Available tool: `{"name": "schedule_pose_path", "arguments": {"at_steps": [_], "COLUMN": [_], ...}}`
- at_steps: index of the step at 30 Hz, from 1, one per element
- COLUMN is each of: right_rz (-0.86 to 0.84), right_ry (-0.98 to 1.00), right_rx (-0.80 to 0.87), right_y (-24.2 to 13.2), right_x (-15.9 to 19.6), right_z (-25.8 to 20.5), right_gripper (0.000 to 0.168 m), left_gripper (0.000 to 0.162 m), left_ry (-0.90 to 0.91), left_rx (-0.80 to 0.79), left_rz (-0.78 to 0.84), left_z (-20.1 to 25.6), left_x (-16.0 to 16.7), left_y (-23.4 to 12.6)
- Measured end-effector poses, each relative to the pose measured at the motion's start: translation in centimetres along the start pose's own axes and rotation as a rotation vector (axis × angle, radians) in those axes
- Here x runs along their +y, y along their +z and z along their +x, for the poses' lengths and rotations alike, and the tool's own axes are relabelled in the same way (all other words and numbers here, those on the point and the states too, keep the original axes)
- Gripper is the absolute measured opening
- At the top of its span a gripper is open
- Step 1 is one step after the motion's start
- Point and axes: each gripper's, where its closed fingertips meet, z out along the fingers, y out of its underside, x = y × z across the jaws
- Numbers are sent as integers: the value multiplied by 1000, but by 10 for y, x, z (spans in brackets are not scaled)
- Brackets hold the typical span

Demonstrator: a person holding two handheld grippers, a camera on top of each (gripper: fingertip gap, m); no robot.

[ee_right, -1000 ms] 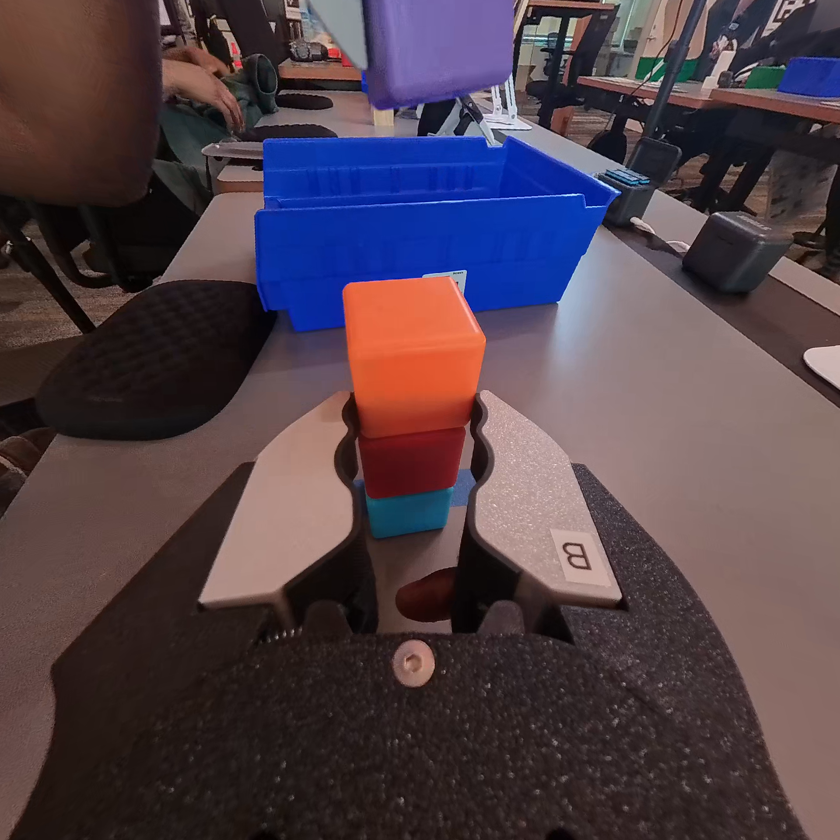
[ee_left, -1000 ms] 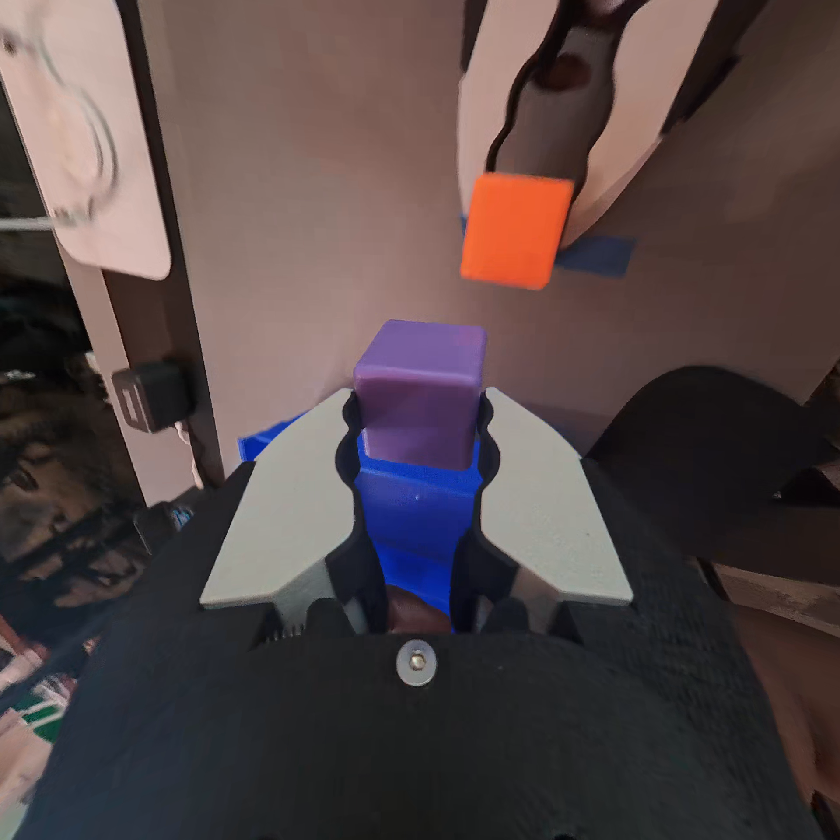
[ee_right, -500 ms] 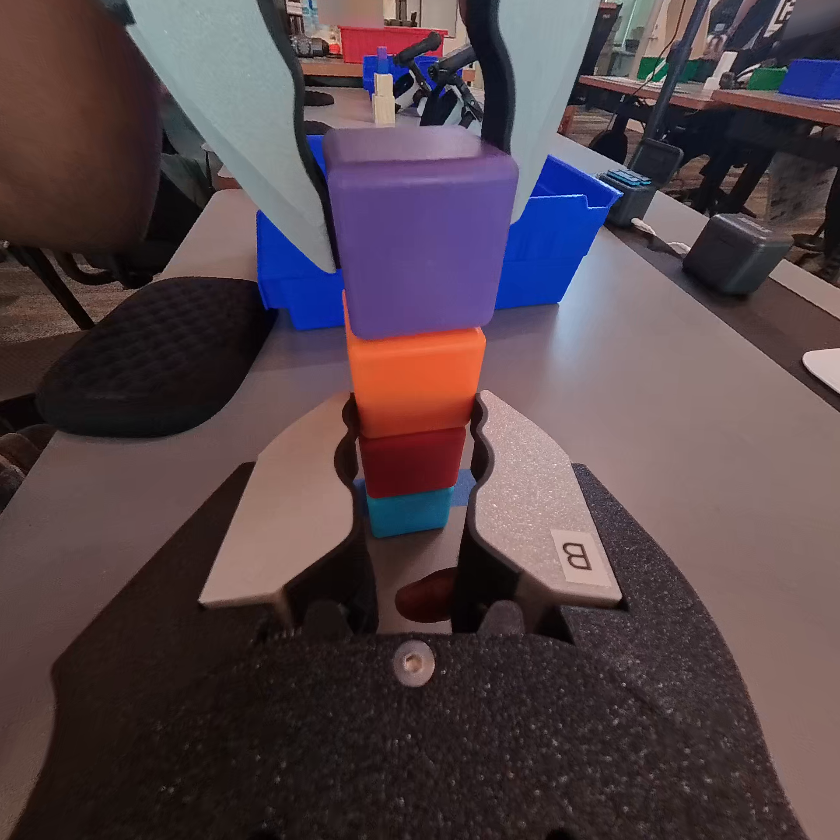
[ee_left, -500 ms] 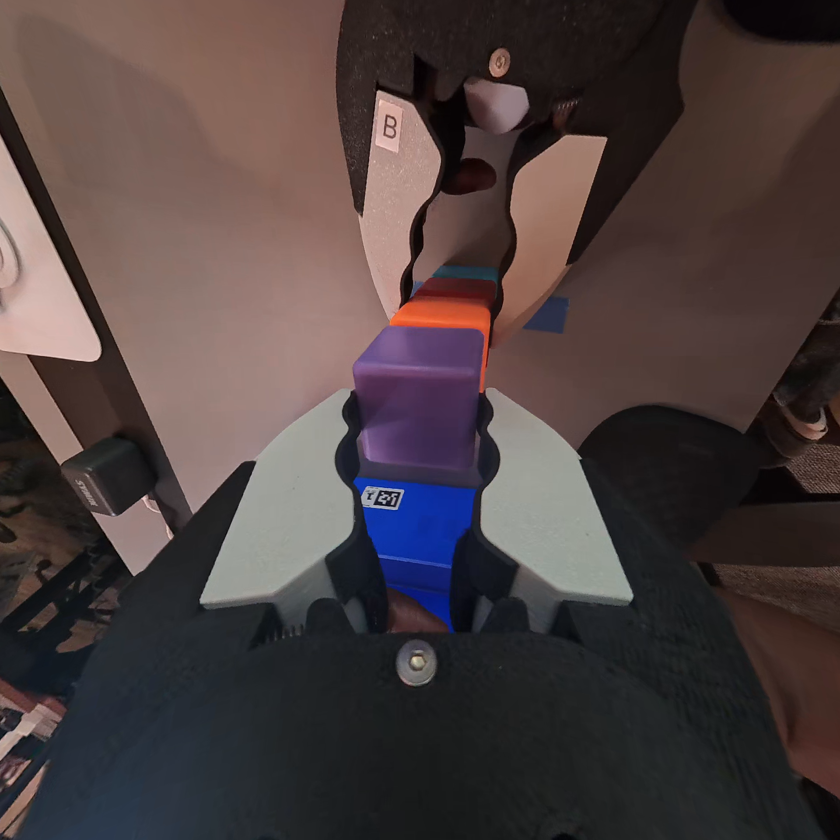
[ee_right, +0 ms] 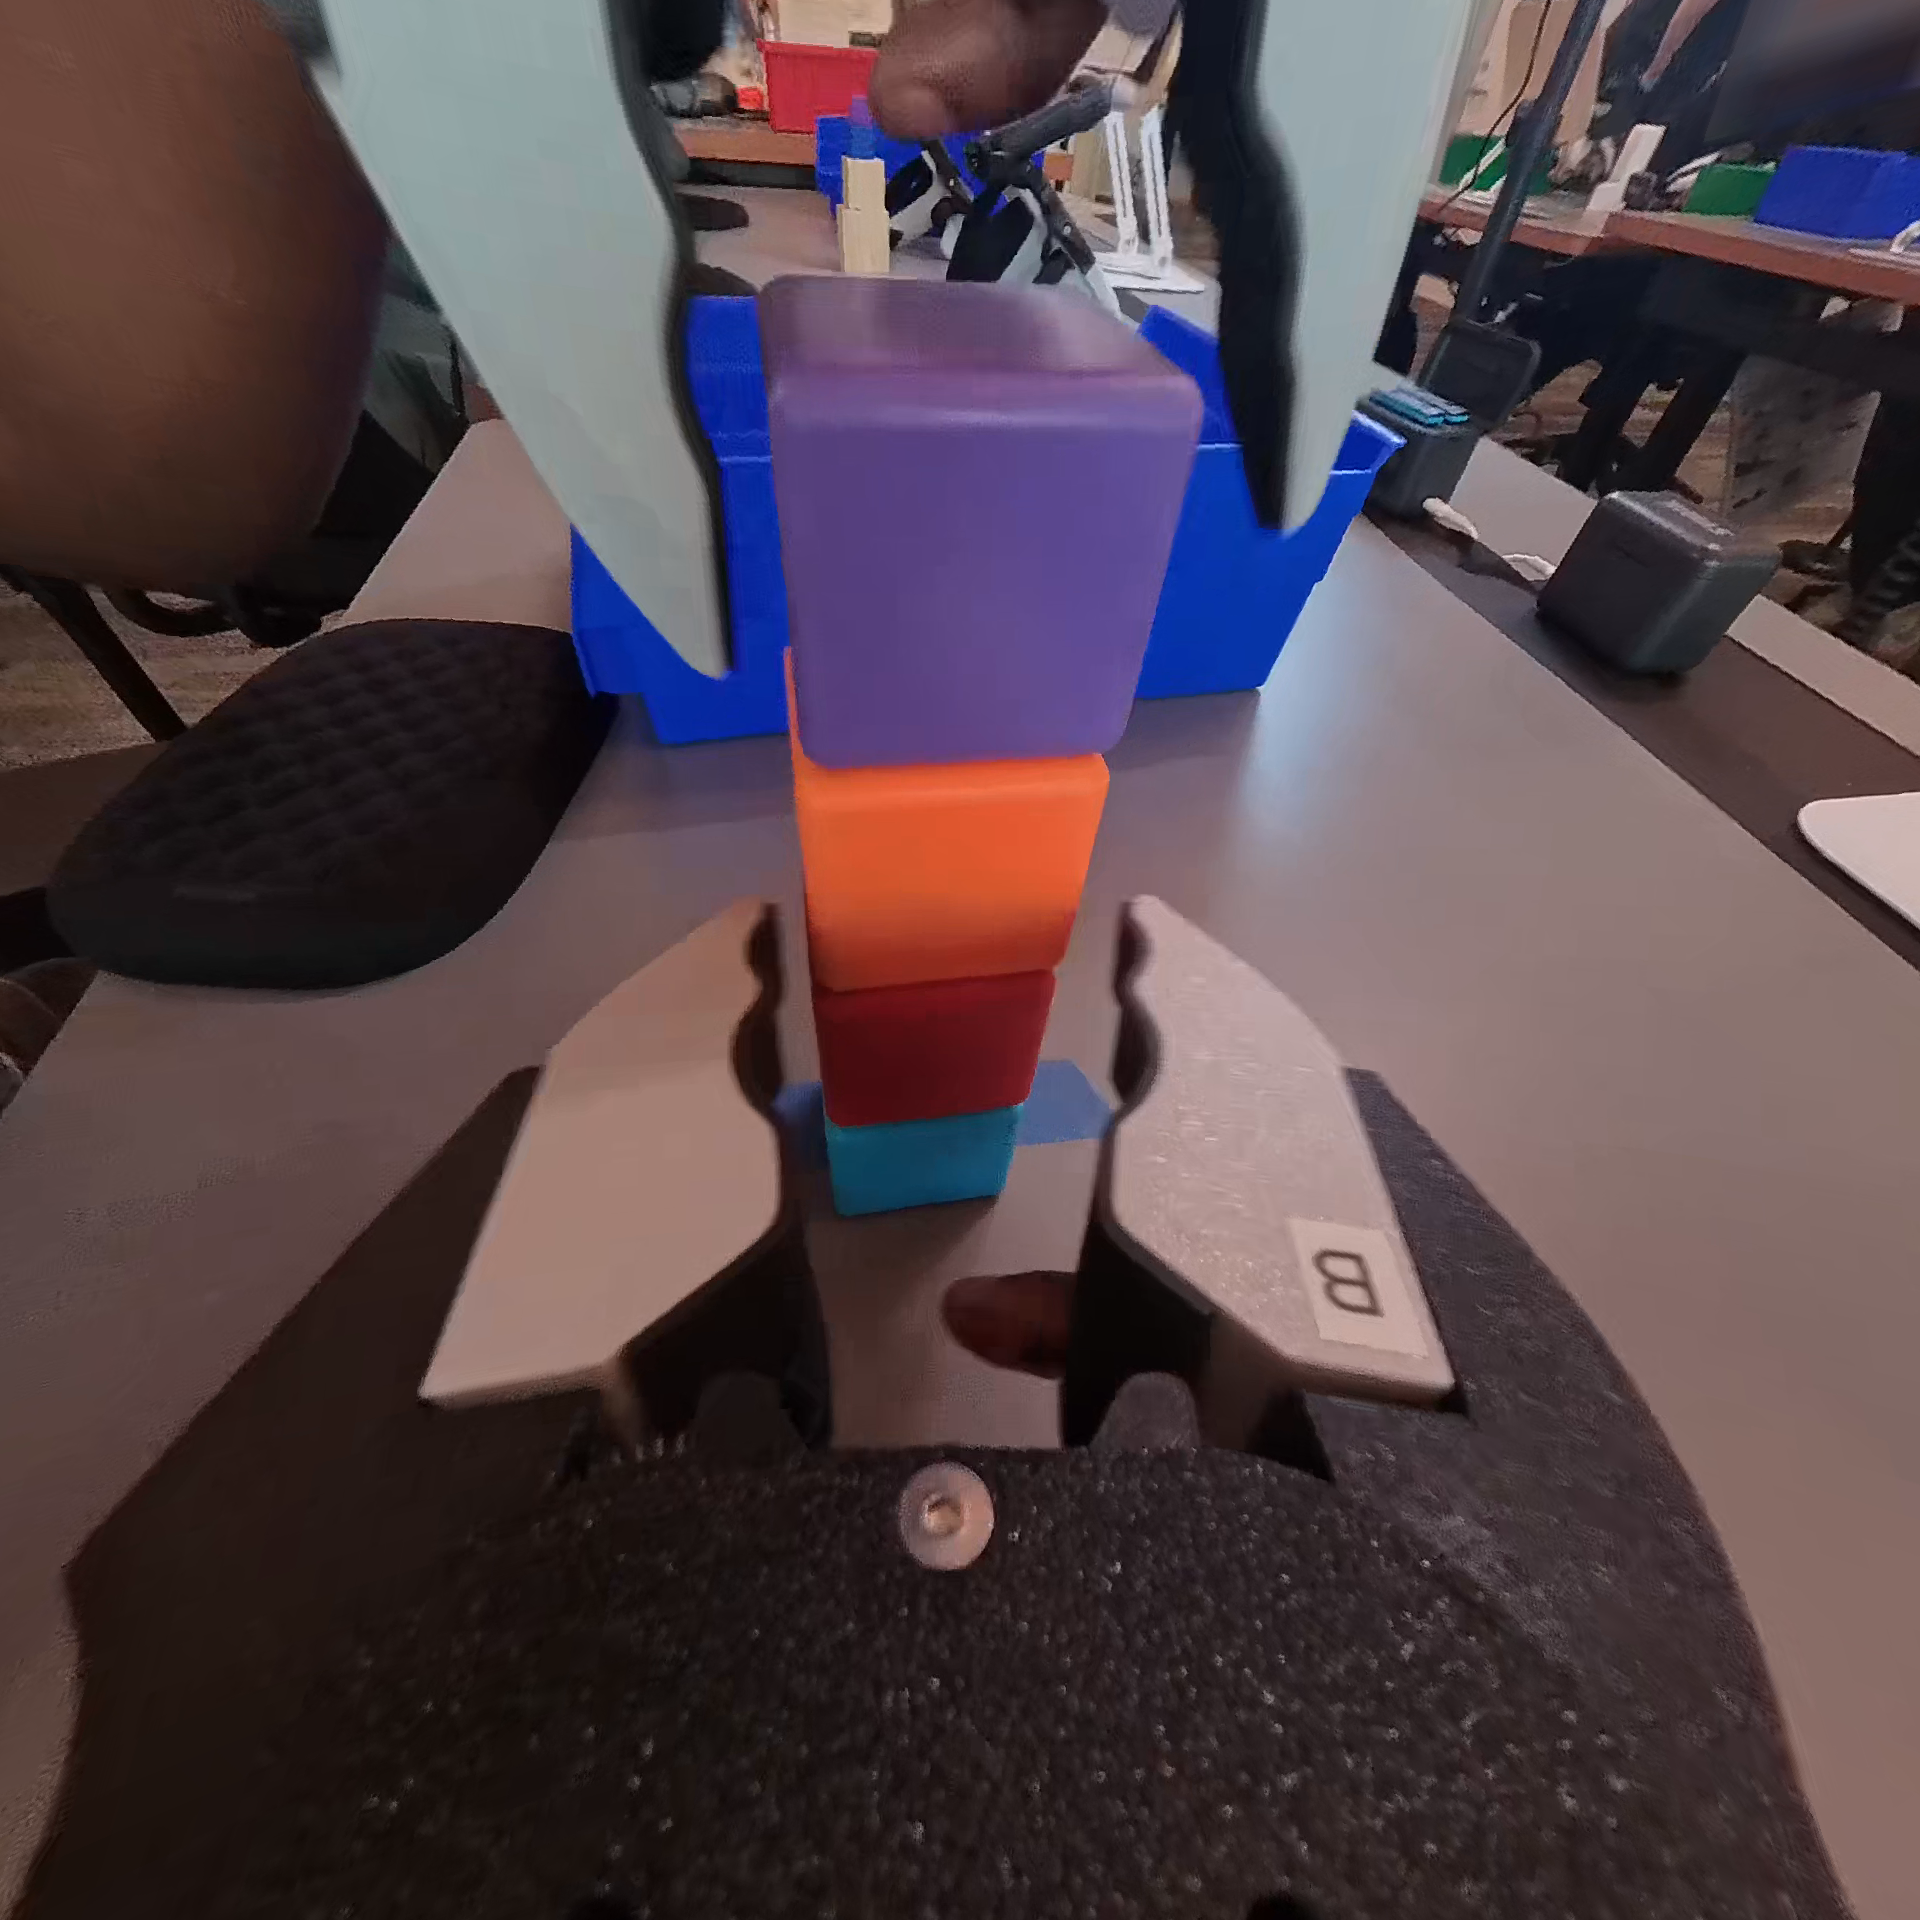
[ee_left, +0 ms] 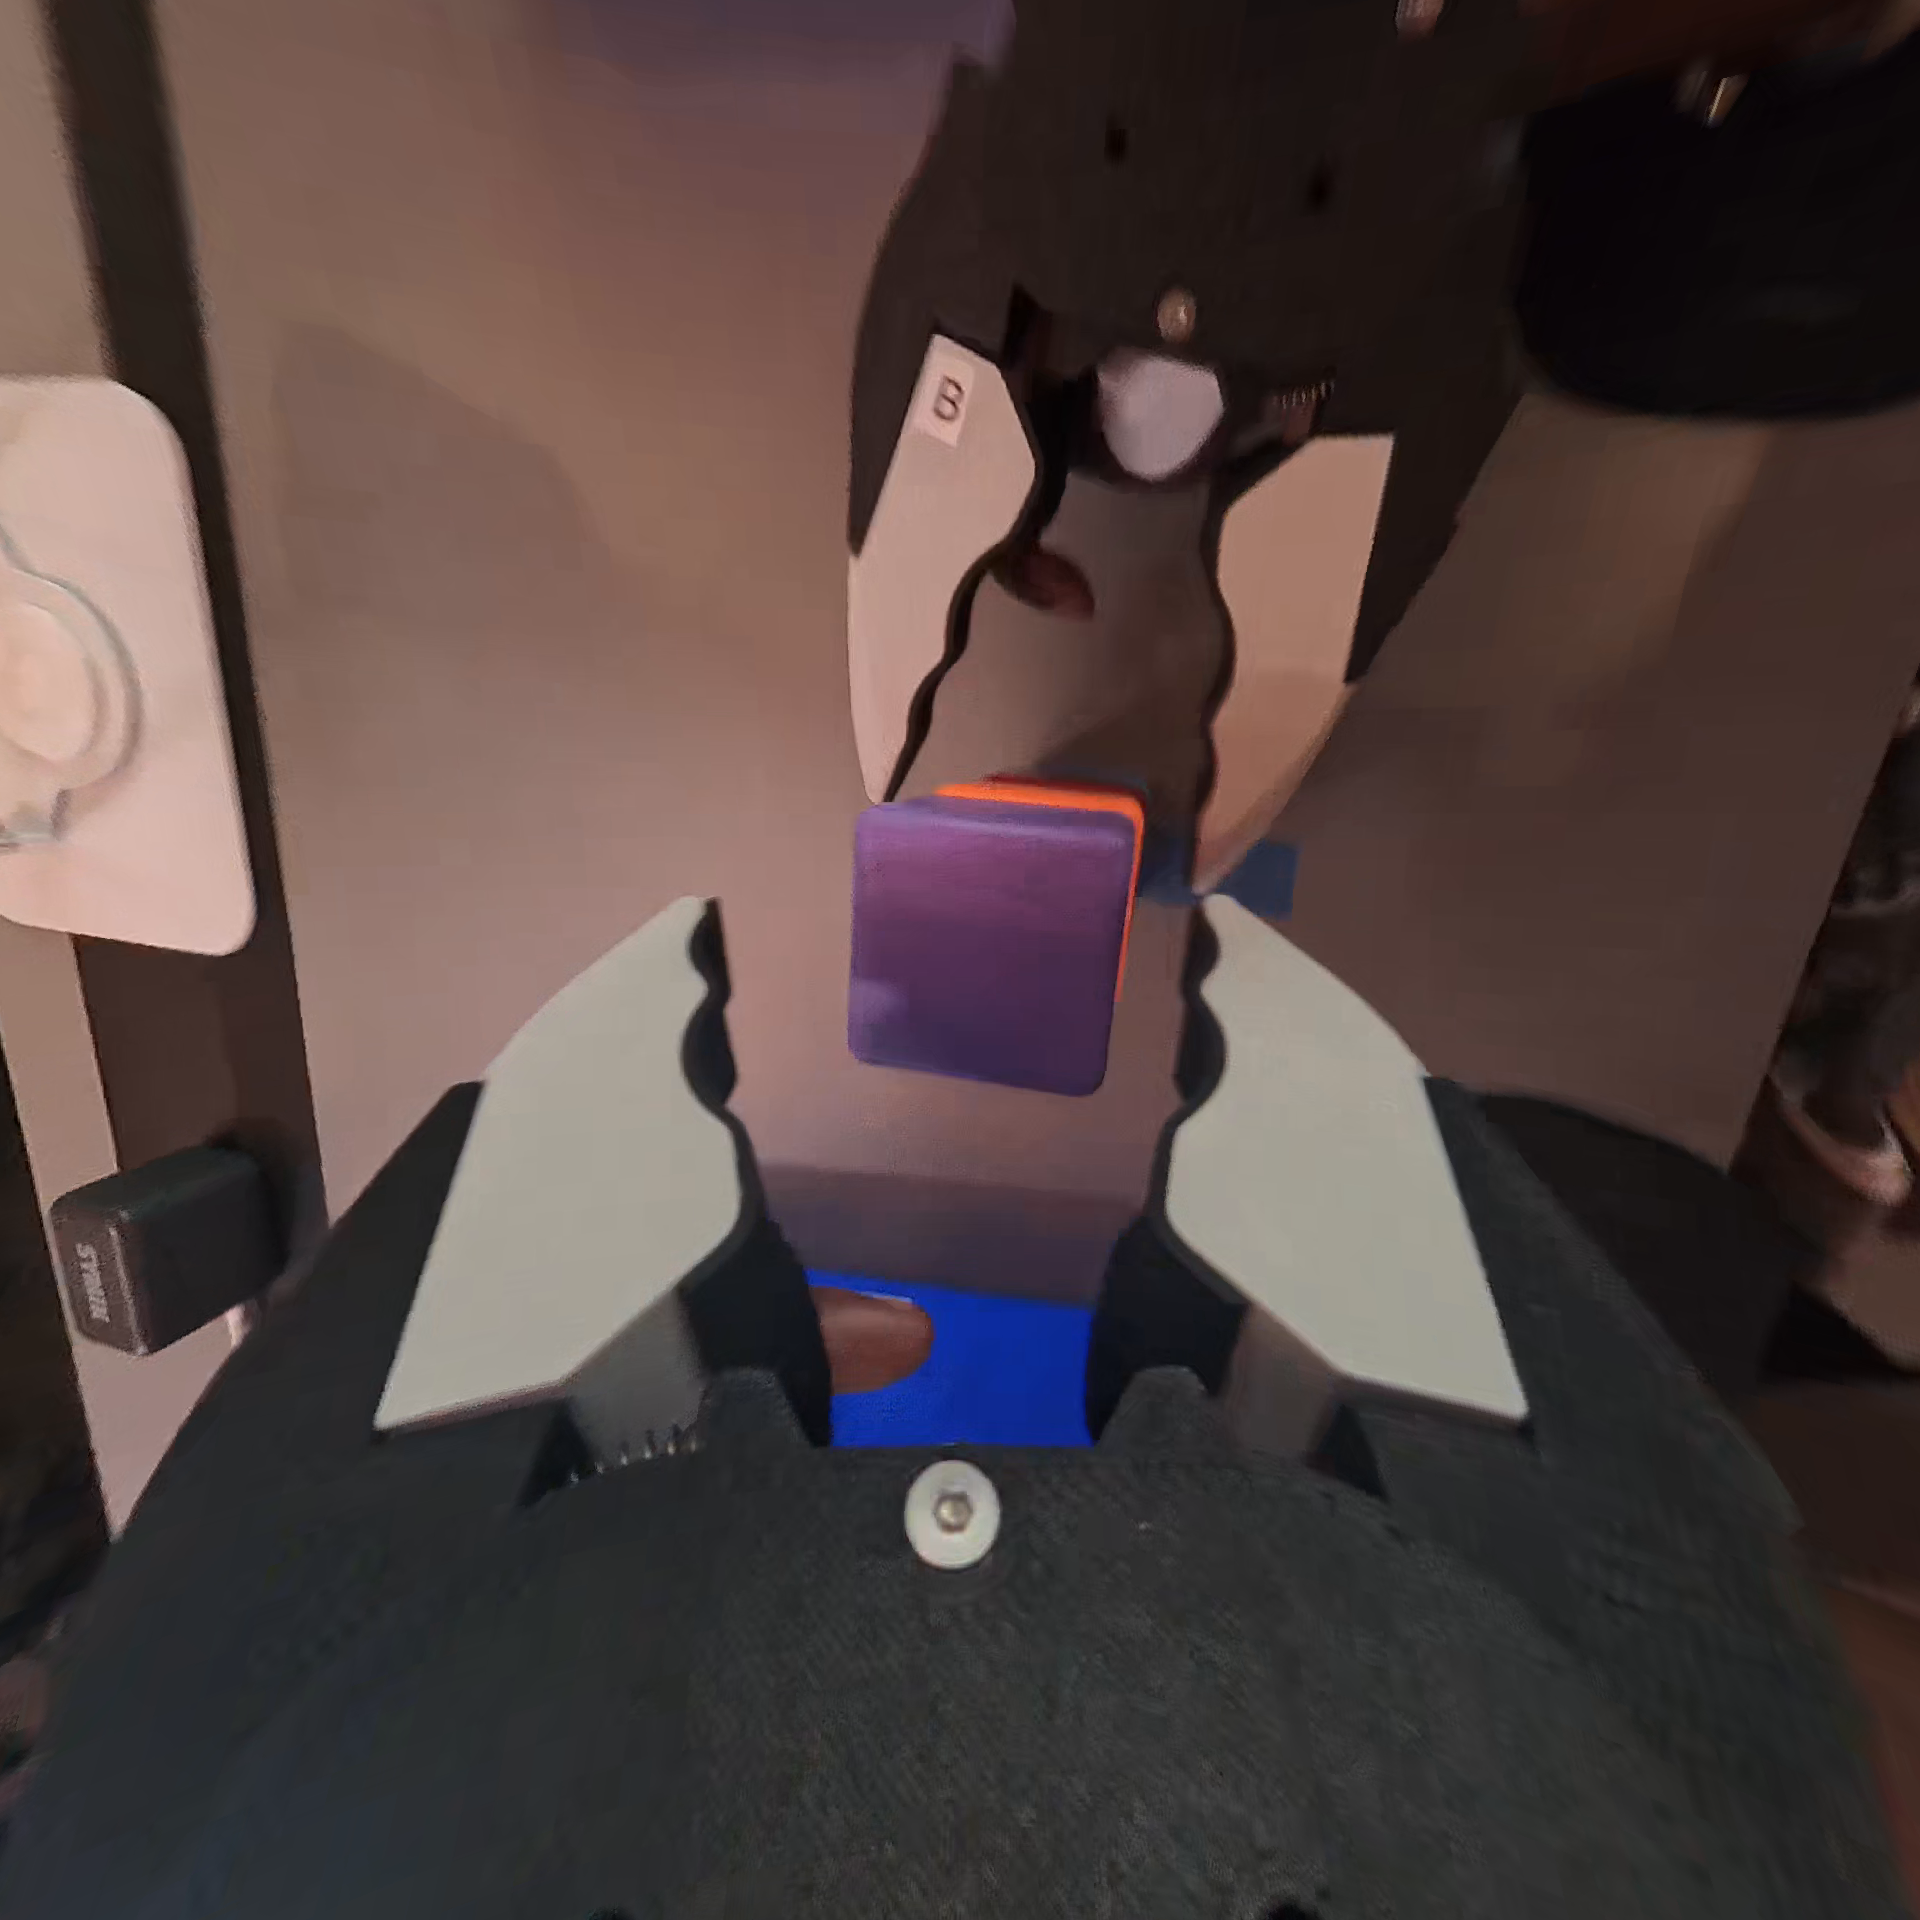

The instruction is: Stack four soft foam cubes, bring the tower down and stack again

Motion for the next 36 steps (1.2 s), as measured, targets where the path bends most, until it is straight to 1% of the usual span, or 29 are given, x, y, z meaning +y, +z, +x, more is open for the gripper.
{"name": "schedule_pose_path", "arguments": {"at_steps": [1,2,3,6,8,9,11,12,14,16,18,21,23,26,29,32,34,36], "right_rz": [13,34,64,190,308,369,447,467,474,457,434,401,361,231,78,-57,-137,-220], "right_ry": [-4,-1,5,28,43,42,45,43,35,28,13,-8,-1,3,-6,-12,-11,-15], "right_rx": [-1,-7,-9,4,9,1,16,12,-3,-17,-32,-39,-43,-63,-84,-114,-129,-137], "right_y": [-1,-3,-5,-16,-26,-32,-41,-45,-48,-49,-48,-47,-46,-40,-34,-30,-29,-30], "right_x": [-1,-4,-8,-28,-46,-54,-66,-70,-72,-70,-66,-60,-52,-29,-3,21,35,50], "right_z": [0,0,0,2,4,2,3,1,-3,-8,-13,-15,-13,-12,-15,-19,-21,-22], "right_gripper": [77,86,94,113,122,127,137,140,140,138,136,134,134,131,131,131,131,130], "left_gripper": [95,105,115,134,143,144,144,144,144,145,145,145,145,145,145,145,145,145], "left_ry": [-18,-32,-47,-90,-139,-148,-180,-187,-198,-203,-179,-165,-162,-141,-150,-180,-198,-197], "left_rx": [-39,-86,-134,-208,-240,-231,-242,-219,-113,-56,-54,-106,-89,-89,-84,-8,37,48], "left_rz": [90,198,327,791,1051,1157,1312,1349,1349,1327,1302,1246,1139,976,870,782,681,582], "left_z": [-4,-8,-10,-2,4,9,13,16,26,31,36,34,36,37,34,39,45,47], "left_x": [-3,-6,-12,-28,-27,-26,-24,-23,-22,-21,-21,-15,-9,4,20,38,53,66], "left_y": [-8,-16,-25,-51,-63,-66,-70,-67,-51,-38,-29,-11,9,36,51,64,79,93]}}
